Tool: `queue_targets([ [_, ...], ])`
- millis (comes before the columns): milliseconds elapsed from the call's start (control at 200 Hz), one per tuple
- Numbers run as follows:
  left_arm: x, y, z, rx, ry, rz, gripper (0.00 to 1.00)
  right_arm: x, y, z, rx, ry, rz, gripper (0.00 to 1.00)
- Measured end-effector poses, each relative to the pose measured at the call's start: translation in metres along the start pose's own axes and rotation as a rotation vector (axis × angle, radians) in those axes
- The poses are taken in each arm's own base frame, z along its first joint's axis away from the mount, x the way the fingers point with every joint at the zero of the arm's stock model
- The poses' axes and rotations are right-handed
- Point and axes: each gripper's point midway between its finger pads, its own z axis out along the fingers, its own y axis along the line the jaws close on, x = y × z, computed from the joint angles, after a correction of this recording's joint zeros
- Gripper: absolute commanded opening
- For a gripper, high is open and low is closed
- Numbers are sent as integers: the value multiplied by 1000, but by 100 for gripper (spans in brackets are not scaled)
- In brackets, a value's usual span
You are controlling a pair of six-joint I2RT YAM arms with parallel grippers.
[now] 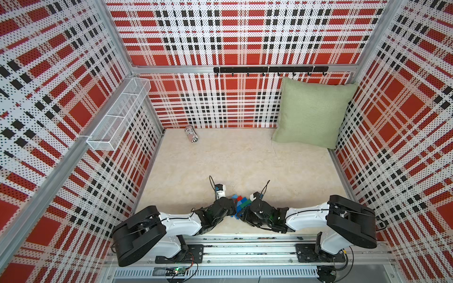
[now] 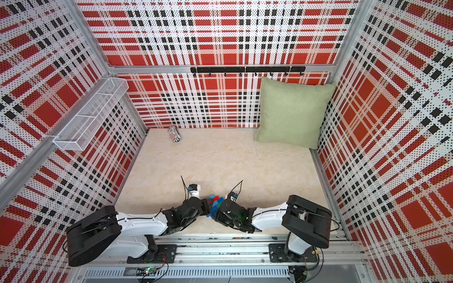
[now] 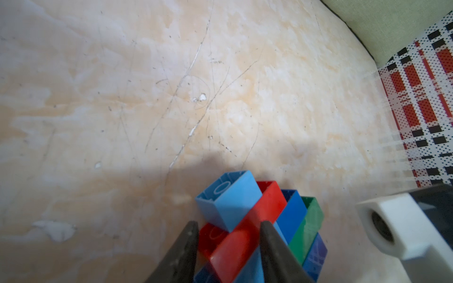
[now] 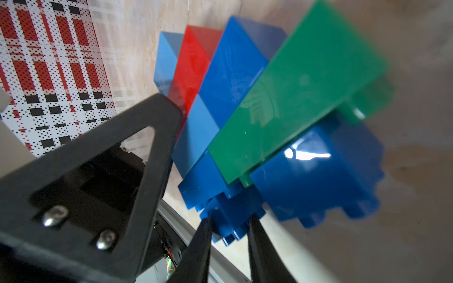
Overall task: Assemble a heart with lego
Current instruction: Assemble the lego brick with the lego brick.
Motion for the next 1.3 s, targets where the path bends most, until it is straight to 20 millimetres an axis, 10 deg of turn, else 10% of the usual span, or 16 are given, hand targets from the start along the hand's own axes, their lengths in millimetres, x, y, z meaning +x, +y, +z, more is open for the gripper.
queue_targets([
  [586, 27, -10, -8, 99, 98, -15, 46, -68, -15, -8, 21, -286, 79, 28],
  [1298, 7, -3, 7, 91, 109, 64, 45, -60, -9, -3, -15, -119, -149, 30],
])
